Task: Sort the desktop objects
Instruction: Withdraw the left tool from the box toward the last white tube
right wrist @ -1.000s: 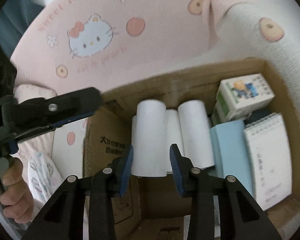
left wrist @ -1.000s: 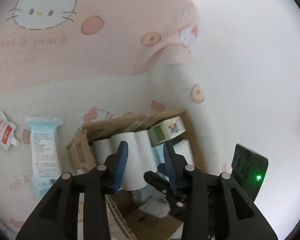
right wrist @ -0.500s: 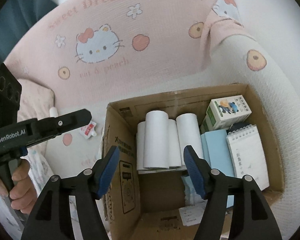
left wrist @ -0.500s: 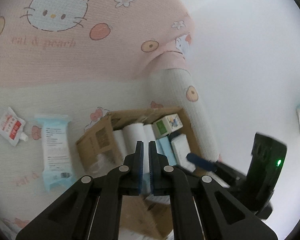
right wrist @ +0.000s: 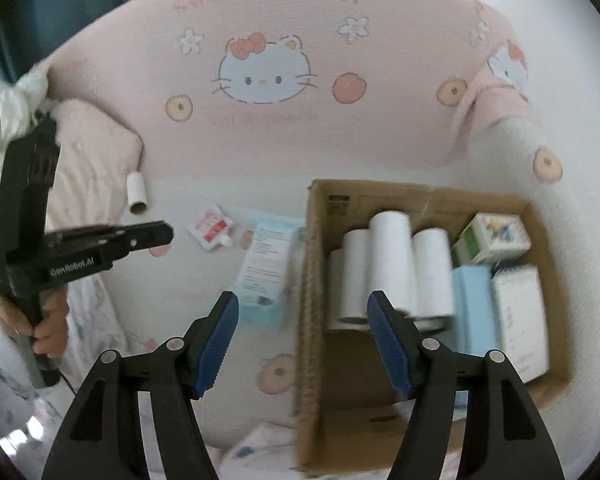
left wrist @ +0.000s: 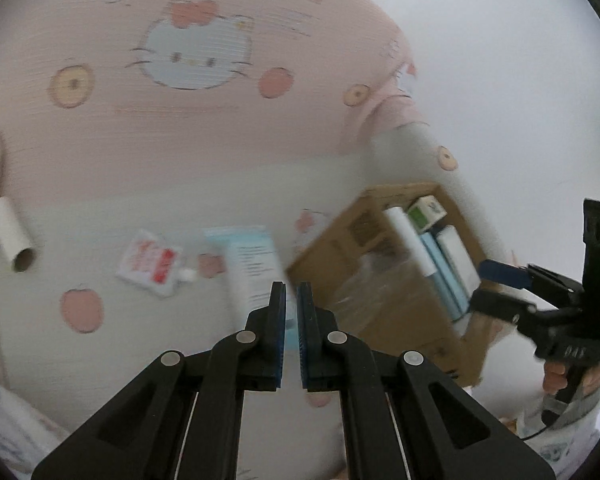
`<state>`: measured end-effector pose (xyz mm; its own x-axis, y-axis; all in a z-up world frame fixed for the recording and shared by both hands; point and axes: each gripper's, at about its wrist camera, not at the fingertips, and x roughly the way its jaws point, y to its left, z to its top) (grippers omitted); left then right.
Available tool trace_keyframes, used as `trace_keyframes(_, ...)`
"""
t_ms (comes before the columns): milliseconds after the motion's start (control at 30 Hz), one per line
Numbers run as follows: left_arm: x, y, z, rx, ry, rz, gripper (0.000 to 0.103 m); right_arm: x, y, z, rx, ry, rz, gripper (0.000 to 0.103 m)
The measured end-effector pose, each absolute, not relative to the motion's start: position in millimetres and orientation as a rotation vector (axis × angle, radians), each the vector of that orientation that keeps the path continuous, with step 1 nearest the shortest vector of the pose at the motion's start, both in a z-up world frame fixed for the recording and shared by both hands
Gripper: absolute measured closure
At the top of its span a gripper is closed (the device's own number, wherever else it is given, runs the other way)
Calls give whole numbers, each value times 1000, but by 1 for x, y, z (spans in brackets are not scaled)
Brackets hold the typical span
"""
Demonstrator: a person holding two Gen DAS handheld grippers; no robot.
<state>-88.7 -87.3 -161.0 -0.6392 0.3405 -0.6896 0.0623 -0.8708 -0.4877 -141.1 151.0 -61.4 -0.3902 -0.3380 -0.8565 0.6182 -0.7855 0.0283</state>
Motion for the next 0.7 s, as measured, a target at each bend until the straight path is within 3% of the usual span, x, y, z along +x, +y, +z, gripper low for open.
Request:
trace_keyframes(267,-63,-137,-187,-1207,-736,2692,97,-122,141,-64,1220,264,-2312,38)
trace_keyframes(400,-55,-164,-225,-1198,-815,2780,97,-114,123,-70,1161,276,-2309,38)
trace_keyframes(500,-52,-195,-251,-1286,-1063,2759,97,-101,104,-75,1108,336,-2293,38)
trace_keyframes(533,-49,-206,-247,-1186,-1159,2751,97,-97,99,-76,1084,356,-2288,38)
trace_keyframes(700,-39,-231,-240,-1049,-1291,2869,96,-80,62,-95,982,522,-2231,38)
